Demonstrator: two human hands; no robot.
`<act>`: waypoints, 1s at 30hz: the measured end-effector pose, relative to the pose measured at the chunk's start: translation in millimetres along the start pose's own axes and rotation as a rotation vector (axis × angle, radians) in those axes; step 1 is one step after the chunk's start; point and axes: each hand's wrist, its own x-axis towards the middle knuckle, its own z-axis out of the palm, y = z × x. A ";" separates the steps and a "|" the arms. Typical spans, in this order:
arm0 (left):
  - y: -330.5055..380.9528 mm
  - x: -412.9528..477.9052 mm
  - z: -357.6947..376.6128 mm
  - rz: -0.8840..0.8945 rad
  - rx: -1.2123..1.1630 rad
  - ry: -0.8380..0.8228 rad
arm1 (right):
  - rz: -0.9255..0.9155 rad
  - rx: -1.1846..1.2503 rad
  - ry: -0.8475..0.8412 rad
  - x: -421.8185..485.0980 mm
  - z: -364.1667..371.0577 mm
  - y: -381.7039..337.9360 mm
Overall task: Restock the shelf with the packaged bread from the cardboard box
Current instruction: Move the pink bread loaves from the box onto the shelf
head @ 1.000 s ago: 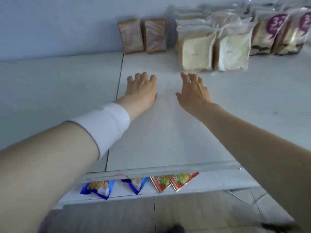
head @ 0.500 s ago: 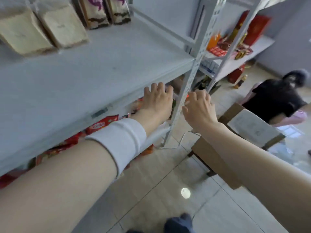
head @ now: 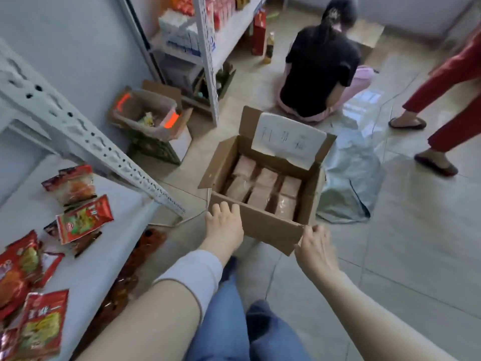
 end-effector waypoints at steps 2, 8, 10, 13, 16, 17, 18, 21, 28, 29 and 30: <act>11.8 37.5 9.6 0.006 -0.017 -0.069 | 0.054 0.049 -0.051 31.1 11.7 1.9; 35.5 166.5 63.0 -0.011 -0.232 -0.268 | 0.253 0.319 -0.180 147.6 67.3 2.2; 42.9 214.6 94.9 -0.029 -0.301 -0.299 | 0.355 0.433 -0.215 196.8 94.1 3.9; 50.3 285.3 150.4 -0.158 -0.423 -0.394 | 0.537 0.516 -0.304 267.4 142.1 14.1; 54.5 337.1 197.1 -0.313 -0.503 -0.423 | 0.605 0.502 -0.403 315.8 187.0 19.6; 57.9 346.7 208.3 -0.372 -0.499 -0.395 | 0.637 0.516 -0.412 325.5 198.0 19.5; 62.6 352.3 217.2 -0.424 -0.486 -0.360 | 0.676 0.549 -0.405 331.6 206.2 19.4; 73.6 351.1 230.0 -0.444 -0.470 -0.280 | 0.754 0.656 -0.349 335.2 211.9 19.1; 57.0 360.3 214.7 -0.484 -0.699 -0.284 | 0.648 0.669 -0.308 323.1 190.1 28.4; 52.2 359.9 208.6 -0.468 -0.744 -0.294 | 0.609 0.680 -0.302 320.4 186.5 27.7; 46.9 357.5 199.2 -0.452 -0.839 -0.304 | 0.577 0.710 -0.282 316.2 181.6 27.7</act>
